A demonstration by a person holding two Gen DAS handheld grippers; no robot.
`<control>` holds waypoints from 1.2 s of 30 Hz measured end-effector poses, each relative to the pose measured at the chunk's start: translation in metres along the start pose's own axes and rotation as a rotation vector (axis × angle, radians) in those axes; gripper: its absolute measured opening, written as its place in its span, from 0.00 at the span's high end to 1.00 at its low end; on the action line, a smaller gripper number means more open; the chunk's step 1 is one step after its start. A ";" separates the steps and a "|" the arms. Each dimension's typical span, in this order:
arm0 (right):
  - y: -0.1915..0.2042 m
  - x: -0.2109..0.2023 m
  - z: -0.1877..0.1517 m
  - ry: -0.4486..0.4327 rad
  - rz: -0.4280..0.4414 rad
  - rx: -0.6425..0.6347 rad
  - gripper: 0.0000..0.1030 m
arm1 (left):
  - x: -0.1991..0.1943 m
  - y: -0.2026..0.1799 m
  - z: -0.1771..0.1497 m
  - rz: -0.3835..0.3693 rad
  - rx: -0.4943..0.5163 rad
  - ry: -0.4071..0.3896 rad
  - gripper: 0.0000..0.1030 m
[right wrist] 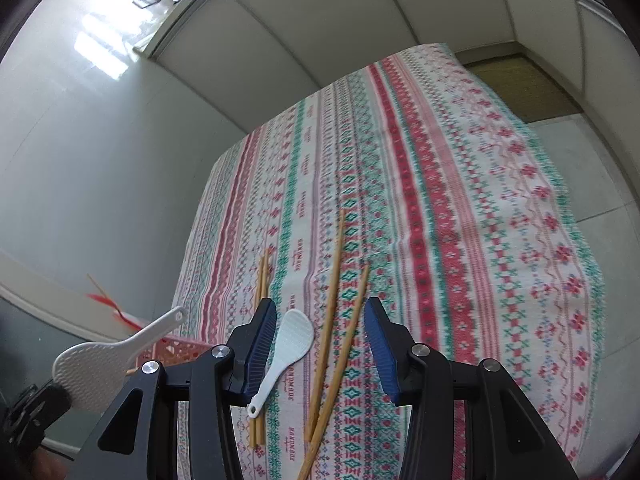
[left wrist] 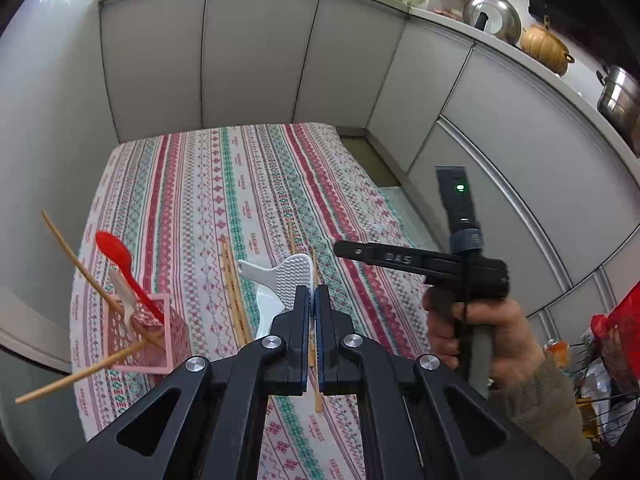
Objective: Organize utensils
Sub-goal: 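Grasp the second white rice paddle with the right tool while the left tool holds its paddle, then carry both held rice paddles toward the pink basket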
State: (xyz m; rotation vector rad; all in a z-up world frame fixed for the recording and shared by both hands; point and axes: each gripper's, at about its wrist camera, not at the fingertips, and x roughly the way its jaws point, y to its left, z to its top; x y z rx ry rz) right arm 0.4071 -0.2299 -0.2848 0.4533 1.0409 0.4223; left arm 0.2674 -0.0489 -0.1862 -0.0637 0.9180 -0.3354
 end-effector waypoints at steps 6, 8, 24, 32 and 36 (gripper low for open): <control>0.026 0.036 -0.005 0.037 -0.013 -0.174 0.60 | -0.015 0.012 -0.031 -0.028 -0.038 0.028 0.98; 0.032 0.045 -0.007 0.044 -0.011 -0.219 0.60 | -0.015 0.012 -0.039 -0.032 -0.033 0.046 0.98; 0.050 0.112 -0.021 0.138 -0.133 -0.400 0.61 | -0.005 0.031 -0.051 -0.045 -0.053 0.098 0.98; 0.044 0.103 -0.020 0.165 -0.117 -0.332 0.93 | -0.005 0.033 -0.050 -0.050 -0.053 0.095 0.98; 0.045 0.076 -0.013 0.124 -0.086 -0.278 0.96 | -0.007 0.037 -0.049 -0.052 -0.059 0.086 0.98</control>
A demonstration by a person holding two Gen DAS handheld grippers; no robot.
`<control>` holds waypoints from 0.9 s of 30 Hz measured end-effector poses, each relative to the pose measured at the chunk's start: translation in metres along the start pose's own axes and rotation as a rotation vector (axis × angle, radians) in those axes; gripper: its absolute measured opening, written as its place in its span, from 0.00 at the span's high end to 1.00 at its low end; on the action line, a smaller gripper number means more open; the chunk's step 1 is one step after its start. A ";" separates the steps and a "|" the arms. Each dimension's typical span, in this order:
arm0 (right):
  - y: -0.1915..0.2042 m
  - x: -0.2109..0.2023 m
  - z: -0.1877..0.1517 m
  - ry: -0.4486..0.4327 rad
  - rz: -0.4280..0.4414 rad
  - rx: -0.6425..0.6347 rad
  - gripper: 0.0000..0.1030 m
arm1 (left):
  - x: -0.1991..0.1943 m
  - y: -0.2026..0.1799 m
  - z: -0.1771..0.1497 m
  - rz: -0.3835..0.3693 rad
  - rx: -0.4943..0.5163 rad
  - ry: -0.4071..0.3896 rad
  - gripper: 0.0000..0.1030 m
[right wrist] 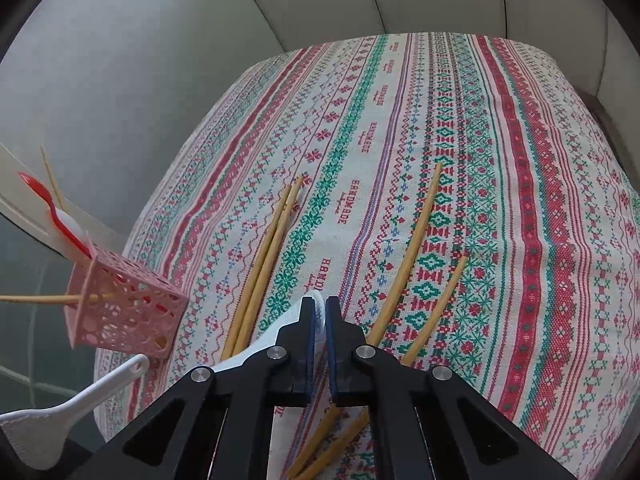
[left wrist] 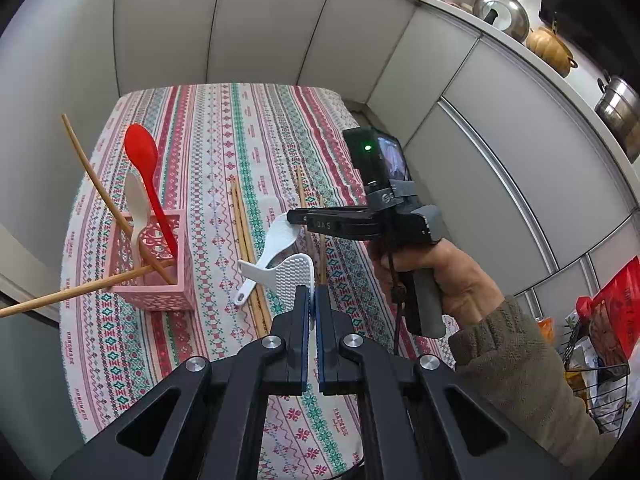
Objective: Organize utensils
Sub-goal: 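Carry both held rice paddles toward the pink basket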
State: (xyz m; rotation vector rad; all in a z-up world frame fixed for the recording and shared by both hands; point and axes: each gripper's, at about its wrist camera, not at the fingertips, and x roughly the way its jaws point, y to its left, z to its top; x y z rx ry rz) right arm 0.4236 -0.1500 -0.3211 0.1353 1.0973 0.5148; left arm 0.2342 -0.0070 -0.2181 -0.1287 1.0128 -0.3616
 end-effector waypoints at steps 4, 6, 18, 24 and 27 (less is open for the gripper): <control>0.009 -0.032 0.002 -0.059 -0.045 0.010 0.97 | -0.006 0.001 0.001 -0.017 -0.008 -0.015 0.98; 0.018 -0.055 0.003 -0.116 -0.115 -0.016 0.97 | -0.011 0.000 0.002 -0.031 -0.010 -0.030 0.98; 0.085 -0.153 -0.005 -0.399 -0.357 -0.159 0.98 | -0.066 -0.011 0.005 -0.043 -0.010 -0.177 0.98; 0.102 -0.184 -0.012 -0.482 -0.471 -0.195 0.98 | -0.093 -0.010 0.002 -0.043 -0.038 -0.227 0.98; 0.103 -0.201 -0.015 -0.516 -0.488 -0.180 0.98 | -0.102 -0.003 0.002 -0.043 -0.059 -0.241 0.98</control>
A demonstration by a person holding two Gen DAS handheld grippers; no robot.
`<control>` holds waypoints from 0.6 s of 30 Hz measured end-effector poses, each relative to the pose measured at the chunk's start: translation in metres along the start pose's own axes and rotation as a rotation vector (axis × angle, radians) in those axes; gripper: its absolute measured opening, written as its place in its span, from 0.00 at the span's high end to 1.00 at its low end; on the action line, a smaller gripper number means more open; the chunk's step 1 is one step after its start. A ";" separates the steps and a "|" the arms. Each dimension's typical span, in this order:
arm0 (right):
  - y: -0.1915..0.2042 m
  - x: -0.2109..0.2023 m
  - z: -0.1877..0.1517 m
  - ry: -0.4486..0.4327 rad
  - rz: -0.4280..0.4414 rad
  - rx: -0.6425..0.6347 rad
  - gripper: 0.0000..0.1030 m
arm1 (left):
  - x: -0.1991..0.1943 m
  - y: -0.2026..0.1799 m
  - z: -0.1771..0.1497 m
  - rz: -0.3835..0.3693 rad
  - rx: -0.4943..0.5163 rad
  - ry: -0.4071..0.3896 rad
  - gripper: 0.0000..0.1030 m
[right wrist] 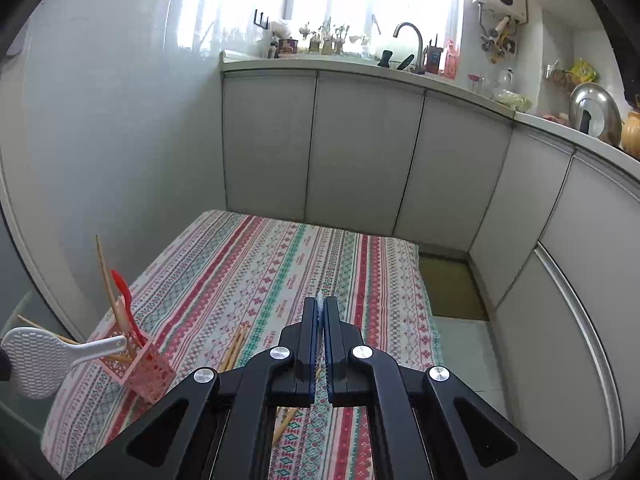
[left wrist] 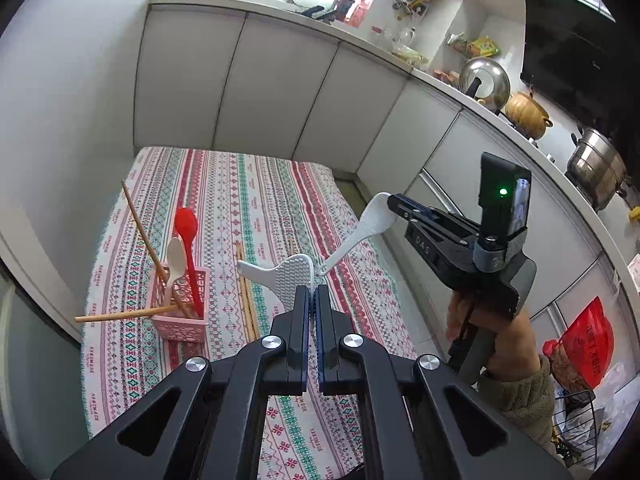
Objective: Organize utensils
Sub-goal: 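Carry both held rice paddles toward the pink basket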
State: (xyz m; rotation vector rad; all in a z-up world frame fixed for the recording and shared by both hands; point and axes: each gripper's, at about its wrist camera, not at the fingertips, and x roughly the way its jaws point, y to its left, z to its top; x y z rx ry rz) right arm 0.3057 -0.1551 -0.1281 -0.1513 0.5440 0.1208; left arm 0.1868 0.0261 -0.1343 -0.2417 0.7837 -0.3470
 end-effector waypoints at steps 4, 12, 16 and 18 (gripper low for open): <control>-0.005 -0.022 0.003 -0.050 -0.007 0.014 0.98 | -0.005 0.015 0.001 0.003 -0.044 -0.005 0.98; 0.016 -0.039 0.006 -0.115 0.009 -0.024 0.98 | 0.016 0.051 0.002 0.038 -0.122 0.023 0.98; 0.029 -0.036 0.007 -0.125 0.028 -0.040 0.97 | 0.025 0.066 0.002 0.062 -0.155 0.032 0.98; 0.033 -0.036 0.009 -0.132 0.037 -0.044 0.98 | 0.031 0.073 0.002 0.072 -0.177 0.043 0.98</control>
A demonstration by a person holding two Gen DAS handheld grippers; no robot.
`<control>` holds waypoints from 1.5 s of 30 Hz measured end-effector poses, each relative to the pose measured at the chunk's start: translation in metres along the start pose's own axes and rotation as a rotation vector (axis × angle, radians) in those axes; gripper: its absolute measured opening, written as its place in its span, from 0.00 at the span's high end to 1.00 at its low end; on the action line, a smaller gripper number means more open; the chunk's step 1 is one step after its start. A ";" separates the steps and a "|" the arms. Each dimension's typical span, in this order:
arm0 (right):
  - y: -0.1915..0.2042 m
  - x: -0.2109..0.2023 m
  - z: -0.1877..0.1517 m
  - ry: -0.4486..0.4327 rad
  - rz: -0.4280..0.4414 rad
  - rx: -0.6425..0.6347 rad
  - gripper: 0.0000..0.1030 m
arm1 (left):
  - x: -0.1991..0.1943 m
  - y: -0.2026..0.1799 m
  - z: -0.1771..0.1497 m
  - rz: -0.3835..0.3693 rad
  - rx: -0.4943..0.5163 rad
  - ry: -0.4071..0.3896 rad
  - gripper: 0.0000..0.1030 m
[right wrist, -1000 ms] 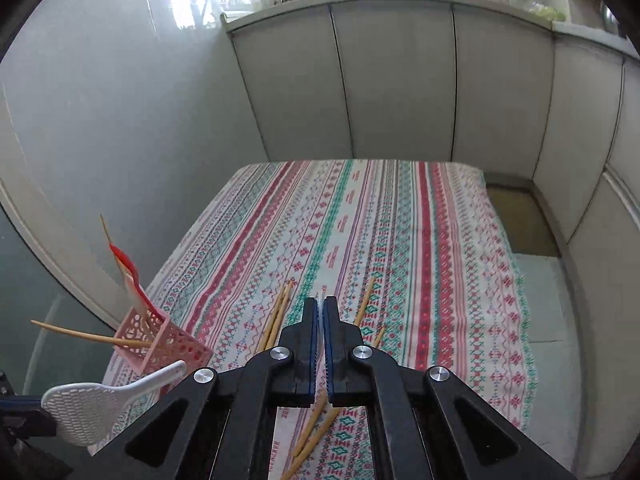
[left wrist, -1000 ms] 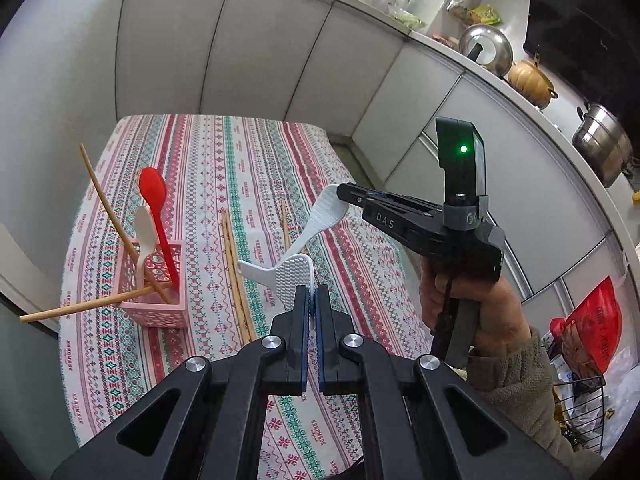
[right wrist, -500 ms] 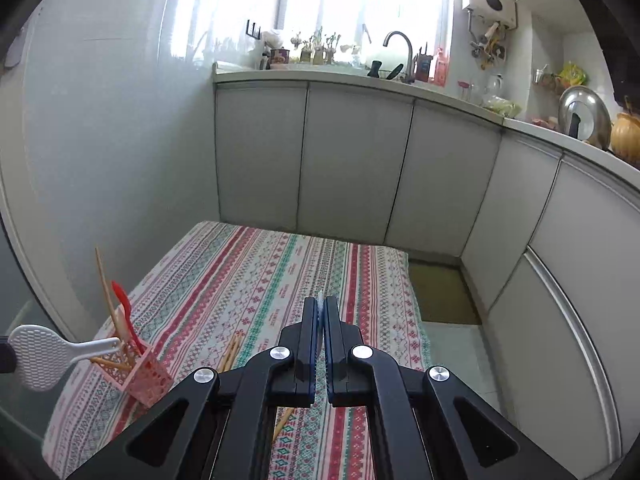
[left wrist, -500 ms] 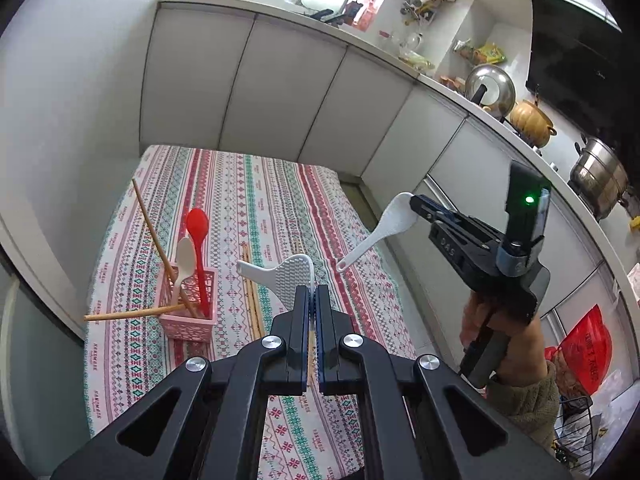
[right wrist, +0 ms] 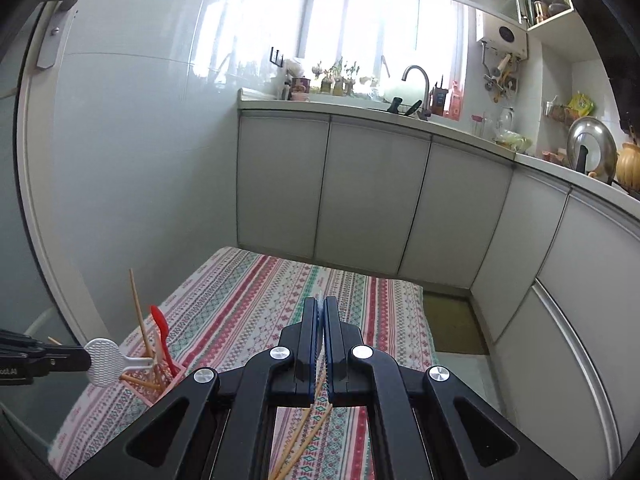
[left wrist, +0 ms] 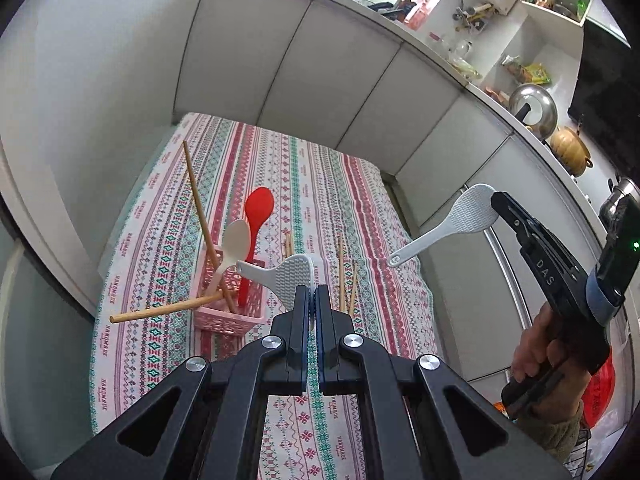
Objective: Organize utensils
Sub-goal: 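Carry both held rice paddles toward the pink basket, then lower the rice paddles into the pink basket and open both tools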
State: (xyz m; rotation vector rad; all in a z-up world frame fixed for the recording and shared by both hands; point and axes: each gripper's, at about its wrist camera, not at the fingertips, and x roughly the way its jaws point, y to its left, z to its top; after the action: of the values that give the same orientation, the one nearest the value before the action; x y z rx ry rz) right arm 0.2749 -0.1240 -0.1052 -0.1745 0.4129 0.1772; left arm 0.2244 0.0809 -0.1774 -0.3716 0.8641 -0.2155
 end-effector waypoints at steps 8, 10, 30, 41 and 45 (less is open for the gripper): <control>0.012 0.000 0.003 -0.020 0.030 -0.014 0.97 | 0.023 0.029 0.004 -0.012 -0.132 0.070 0.98; 0.013 -0.002 0.004 -0.028 0.037 -0.015 0.97 | 0.026 0.035 0.005 -0.023 -0.160 0.082 0.98; 0.060 0.021 -0.008 -0.024 0.136 -0.081 0.97 | 0.041 0.054 0.016 0.012 -0.238 0.103 0.95; 0.096 0.038 -0.022 -0.112 0.177 -0.080 0.97 | 0.014 0.056 0.022 0.077 -0.201 -0.014 0.87; 0.107 0.044 -0.025 -0.123 0.181 -0.080 0.97 | 0.008 0.058 0.023 0.098 -0.186 -0.043 0.84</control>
State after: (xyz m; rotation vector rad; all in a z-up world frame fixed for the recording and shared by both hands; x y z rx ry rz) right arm 0.2831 -0.0198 -0.1597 -0.2039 0.2986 0.3813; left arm 0.2497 0.1367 -0.1926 -0.5046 0.8601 -0.0359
